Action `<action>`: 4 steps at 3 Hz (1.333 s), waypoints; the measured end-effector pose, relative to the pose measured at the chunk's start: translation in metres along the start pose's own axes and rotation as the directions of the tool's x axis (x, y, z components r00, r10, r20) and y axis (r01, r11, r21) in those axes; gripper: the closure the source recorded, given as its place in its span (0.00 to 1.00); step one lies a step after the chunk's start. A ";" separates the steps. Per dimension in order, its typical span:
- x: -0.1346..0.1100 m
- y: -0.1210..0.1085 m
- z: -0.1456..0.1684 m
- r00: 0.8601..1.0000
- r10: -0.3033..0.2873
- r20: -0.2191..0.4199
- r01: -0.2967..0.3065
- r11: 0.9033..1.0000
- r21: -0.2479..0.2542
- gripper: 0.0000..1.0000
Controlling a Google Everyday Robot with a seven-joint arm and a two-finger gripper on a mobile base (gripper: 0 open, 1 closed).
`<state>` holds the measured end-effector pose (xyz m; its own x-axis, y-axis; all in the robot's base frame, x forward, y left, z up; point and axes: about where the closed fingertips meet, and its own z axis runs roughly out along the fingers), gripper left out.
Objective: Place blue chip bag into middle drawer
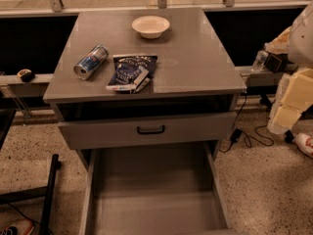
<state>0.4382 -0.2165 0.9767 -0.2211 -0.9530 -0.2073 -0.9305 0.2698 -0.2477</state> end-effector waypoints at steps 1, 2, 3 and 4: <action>0.000 0.000 0.000 1.000 0.000 0.000 0.000 1.000 0.000 0.00; -0.030 -0.008 0.012 0.999 -0.037 0.022 0.037 0.999 -0.013 0.00; -0.097 -0.028 0.045 0.993 -0.115 0.035 0.116 0.993 -0.014 0.00; -0.189 -0.049 0.098 0.969 -0.245 0.038 0.246 0.969 -0.029 0.00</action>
Offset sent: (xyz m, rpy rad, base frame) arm 0.0454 0.0731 -0.0123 0.0308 0.0260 0.1160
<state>0.5546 -0.0358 0.9351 0.0252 -0.9840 -0.1764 -0.9643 0.0226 -0.2640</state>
